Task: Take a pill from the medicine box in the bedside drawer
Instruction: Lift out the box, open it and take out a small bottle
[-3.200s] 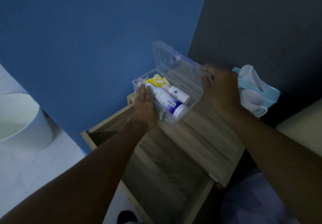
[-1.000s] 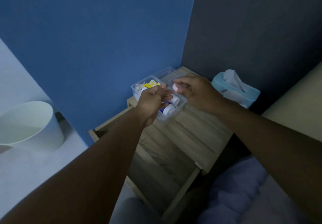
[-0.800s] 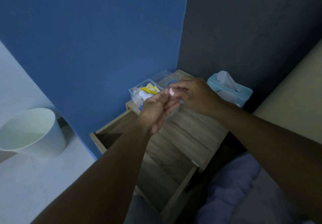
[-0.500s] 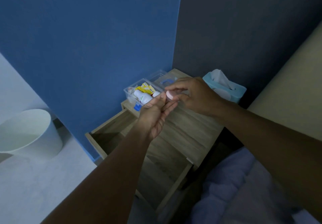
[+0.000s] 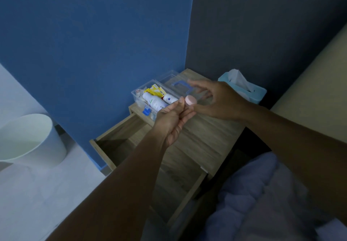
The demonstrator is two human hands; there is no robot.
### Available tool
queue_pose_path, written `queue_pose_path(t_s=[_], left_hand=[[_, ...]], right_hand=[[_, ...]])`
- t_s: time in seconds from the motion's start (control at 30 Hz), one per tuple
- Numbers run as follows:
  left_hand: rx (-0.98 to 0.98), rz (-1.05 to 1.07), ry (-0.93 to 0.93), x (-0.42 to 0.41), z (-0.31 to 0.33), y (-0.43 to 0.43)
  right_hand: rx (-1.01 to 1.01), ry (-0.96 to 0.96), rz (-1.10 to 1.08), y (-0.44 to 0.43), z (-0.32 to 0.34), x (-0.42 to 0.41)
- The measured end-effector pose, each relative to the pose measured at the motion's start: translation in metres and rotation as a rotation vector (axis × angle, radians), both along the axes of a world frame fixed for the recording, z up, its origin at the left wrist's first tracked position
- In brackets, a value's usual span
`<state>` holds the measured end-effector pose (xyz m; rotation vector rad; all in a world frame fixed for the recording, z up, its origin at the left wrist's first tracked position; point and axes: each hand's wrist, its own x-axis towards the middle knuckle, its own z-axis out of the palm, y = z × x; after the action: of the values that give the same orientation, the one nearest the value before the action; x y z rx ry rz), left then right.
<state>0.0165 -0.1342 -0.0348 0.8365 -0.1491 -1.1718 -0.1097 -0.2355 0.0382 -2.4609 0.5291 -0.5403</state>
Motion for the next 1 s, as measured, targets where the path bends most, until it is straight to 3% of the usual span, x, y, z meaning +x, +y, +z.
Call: queue_pose_path(t_s=[0.1,0.3,0.47,1.0], left_hand=[[-0.016,-0.020,0.010,-0.002,0.003,-0.001],[0.012,-0.005,0.002,-0.004,0.001,0.003],[-0.004,-0.023,-0.005,-0.006,0.003,0.005],[-0.005,-0.090,0.128,-0.003,-0.018,-0.001]], right_hand=[[-0.192,-0.040,-0.089,0.004,0.000,0.003],[-0.024,0.004,0.084,0.006,0.002,0.000],[-0.124,-0.028,-0.063,0.010,0.000,0.003],[-0.310,0.007,0.321,-0.003,-0.021,-0.007]])
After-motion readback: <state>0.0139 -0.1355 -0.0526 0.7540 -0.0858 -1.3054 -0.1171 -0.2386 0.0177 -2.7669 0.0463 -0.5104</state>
